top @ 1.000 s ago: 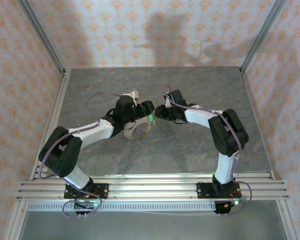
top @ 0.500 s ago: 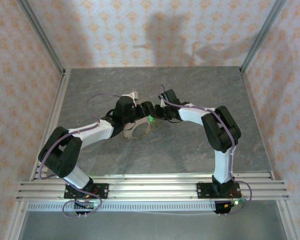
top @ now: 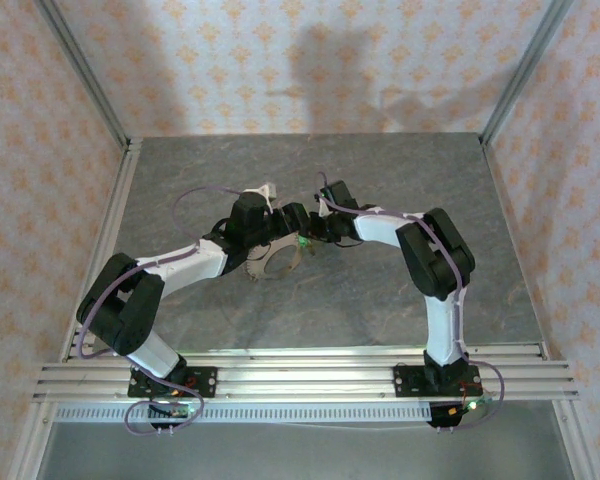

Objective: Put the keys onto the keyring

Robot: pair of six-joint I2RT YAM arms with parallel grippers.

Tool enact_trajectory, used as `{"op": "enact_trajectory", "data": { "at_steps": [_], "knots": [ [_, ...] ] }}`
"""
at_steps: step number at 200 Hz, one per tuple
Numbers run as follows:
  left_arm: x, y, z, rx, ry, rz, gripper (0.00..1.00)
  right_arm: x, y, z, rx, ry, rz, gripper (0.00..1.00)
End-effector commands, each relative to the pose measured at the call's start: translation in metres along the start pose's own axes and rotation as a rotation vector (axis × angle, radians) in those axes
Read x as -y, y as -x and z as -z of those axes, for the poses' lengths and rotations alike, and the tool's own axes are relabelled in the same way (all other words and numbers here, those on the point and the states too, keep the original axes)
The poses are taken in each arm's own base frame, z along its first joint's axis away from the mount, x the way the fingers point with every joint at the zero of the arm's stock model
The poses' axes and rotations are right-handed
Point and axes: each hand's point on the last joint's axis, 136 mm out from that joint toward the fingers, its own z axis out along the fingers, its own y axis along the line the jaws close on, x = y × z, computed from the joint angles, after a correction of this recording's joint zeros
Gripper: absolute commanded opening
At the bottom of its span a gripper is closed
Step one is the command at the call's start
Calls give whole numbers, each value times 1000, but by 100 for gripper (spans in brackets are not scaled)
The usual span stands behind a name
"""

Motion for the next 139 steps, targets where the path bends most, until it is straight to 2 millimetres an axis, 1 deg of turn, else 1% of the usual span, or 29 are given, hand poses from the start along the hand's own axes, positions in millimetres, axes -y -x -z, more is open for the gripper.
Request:
{"op": "enact_trajectory", "data": {
  "at_steps": [1,16,43,72,107,124,139],
  "knots": [
    [4,6,6,28,-3,-3,63,-10,10,-4,16,41,4,36],
    [4,7,6,30,-4,-3,63,-11,10,-4,16,47,5,35],
    [5,7,5,30,-6,-2,63,-15,11,-5,14,64,4,30],
    [4,7,5,29,-4,-4,63,-16,9,-5,12,78,3,21],
    [5,6,6,29,-7,-4,63,-21,9,1,25,101,0,10],
    [5,7,6,30,-7,-4,63,-21,9,4,30,100,-3,0],
    [5,7,7,29,-6,-5,63,-18,7,6,36,85,-7,0]
  ]
}}
